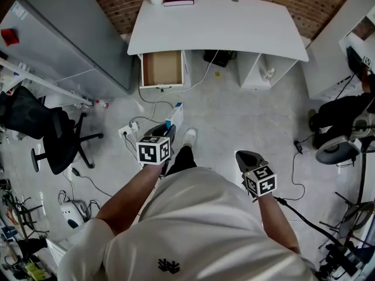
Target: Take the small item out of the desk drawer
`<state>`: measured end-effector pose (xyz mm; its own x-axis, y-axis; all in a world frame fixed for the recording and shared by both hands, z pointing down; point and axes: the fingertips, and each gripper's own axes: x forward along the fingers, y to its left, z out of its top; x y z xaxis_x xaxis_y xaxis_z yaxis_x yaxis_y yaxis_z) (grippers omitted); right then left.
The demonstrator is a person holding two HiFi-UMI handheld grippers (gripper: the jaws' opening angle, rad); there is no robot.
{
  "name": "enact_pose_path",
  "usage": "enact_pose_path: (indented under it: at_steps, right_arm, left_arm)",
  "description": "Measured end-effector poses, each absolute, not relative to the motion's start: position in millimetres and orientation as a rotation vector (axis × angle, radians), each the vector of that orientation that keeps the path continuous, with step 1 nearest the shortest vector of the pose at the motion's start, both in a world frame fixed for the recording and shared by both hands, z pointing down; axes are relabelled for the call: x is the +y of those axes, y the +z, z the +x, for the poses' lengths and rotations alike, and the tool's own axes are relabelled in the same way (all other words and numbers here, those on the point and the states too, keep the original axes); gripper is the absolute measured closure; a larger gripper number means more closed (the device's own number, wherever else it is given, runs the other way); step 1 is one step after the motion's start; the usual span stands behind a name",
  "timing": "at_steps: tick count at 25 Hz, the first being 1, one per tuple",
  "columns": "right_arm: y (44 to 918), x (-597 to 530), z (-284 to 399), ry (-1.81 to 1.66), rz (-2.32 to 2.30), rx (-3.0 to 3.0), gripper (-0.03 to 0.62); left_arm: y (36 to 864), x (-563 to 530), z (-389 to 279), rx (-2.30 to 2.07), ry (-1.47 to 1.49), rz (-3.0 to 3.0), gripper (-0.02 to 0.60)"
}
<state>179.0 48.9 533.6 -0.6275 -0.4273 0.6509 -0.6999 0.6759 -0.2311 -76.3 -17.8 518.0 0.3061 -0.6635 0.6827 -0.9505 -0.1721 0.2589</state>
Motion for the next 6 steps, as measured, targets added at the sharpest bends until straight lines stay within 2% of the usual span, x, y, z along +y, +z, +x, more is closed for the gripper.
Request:
enact_pose_path:
  at_steps: [6]
  right_arm:
    - [536.3, 20.3, 184.1, 0.660, 0.867, -2.321, 0.565]
  left_arm:
    - [521.1, -48.7, -71.6, -1.426, 0.565, 1.910, 0.483]
